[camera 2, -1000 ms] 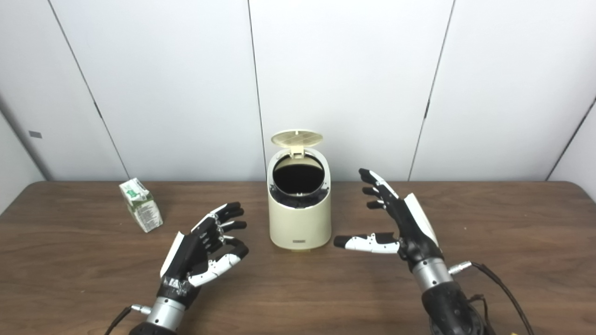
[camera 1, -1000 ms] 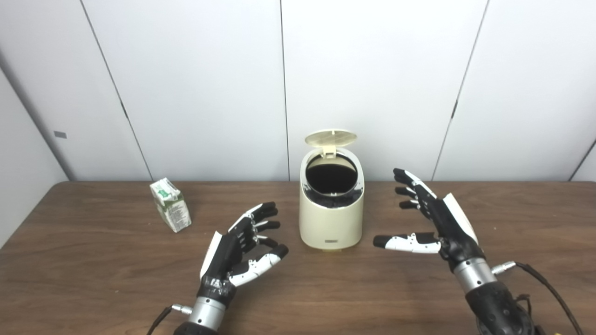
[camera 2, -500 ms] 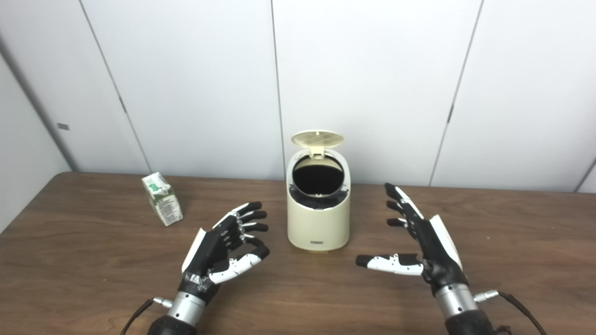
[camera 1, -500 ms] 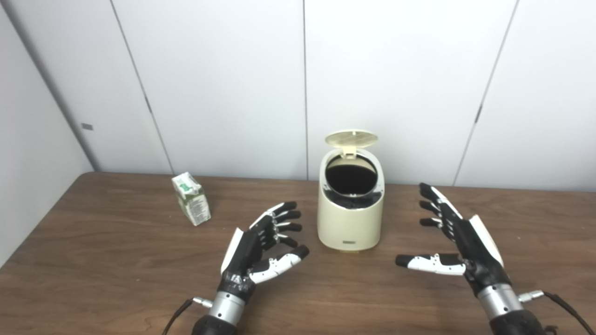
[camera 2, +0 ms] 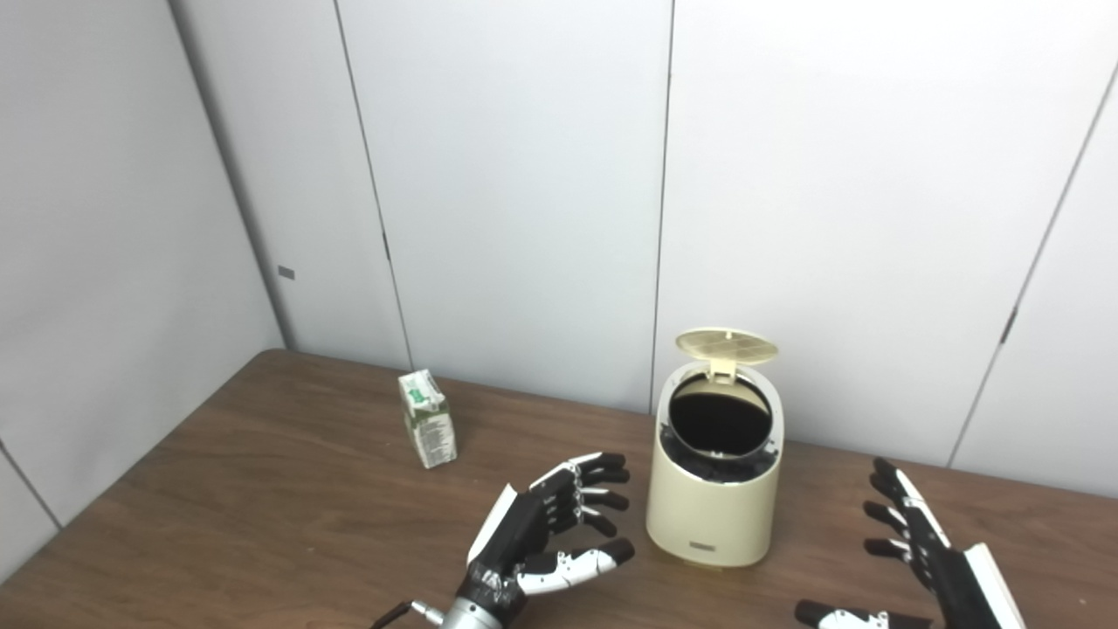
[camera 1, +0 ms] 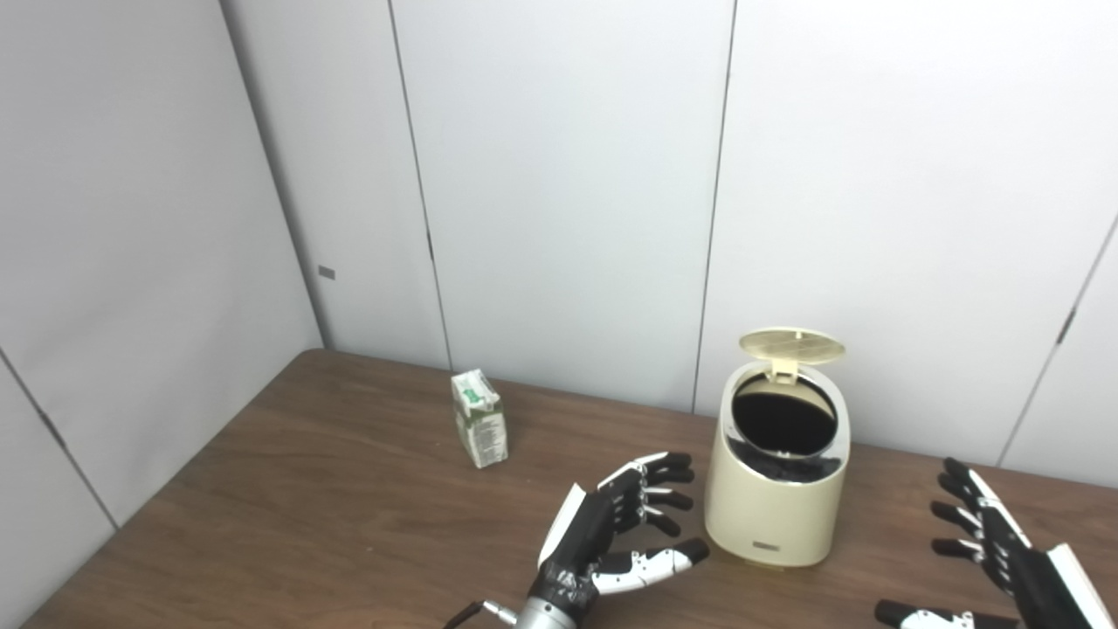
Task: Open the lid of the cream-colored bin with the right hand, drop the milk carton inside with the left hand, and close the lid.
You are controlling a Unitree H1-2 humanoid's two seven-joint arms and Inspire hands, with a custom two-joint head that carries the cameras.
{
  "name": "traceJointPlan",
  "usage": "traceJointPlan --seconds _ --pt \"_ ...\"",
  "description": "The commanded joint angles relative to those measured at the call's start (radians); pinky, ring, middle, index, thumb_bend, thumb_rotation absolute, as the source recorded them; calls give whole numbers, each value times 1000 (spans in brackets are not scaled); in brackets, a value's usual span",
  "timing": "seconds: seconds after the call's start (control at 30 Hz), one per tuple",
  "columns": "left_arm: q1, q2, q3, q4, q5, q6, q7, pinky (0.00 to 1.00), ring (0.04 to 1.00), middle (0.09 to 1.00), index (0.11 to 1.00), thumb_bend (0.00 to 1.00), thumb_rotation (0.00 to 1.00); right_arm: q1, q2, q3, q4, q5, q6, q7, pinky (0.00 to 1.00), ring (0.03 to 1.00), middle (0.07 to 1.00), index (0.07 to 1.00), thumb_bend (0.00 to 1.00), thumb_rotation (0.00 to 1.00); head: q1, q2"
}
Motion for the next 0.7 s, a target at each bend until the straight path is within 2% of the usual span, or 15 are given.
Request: traceJointPlan --seconds 0.0,0.1,0.23,0.37,0.5,0.67 --pt "-26 0 19 -59 -21 -40 24 493 608 737 819 697 167 -44 -18 -7 -11 0 -37 -10 735 876 924 943 873 262 2 0" --pt "-26 12 35 -89 -8 -26 36 466 583 711 811 696 176 -49 -22 -6 -9 4 -43 -7 656 851 921 937 881 275 9 -1" --pt "-34 43 53 -134 14 0 45 467 588 712 803 695 183 -53 -18 -3 -10 -4 -37 -13 680 854 916 931 877 275 11 -3" --pt "-46 103 66 -181 36 32 31 491 600 705 794 692 161 -58 -6 6 -13 -28 -29 -22 683 854 910 927 869 269 16 -2" --pt "-57 165 97 -241 41 103 27 501 618 719 788 717 162 -57 1 12 -19 -33 -19 -17 689 855 912 930 855 272 19 -2" --pt "-82 241 147 -263 36 142 29 564 661 733 784 697 102 -58 -1 13 -17 -28 -19 -9 672 851 921 938 840 279 19 1"
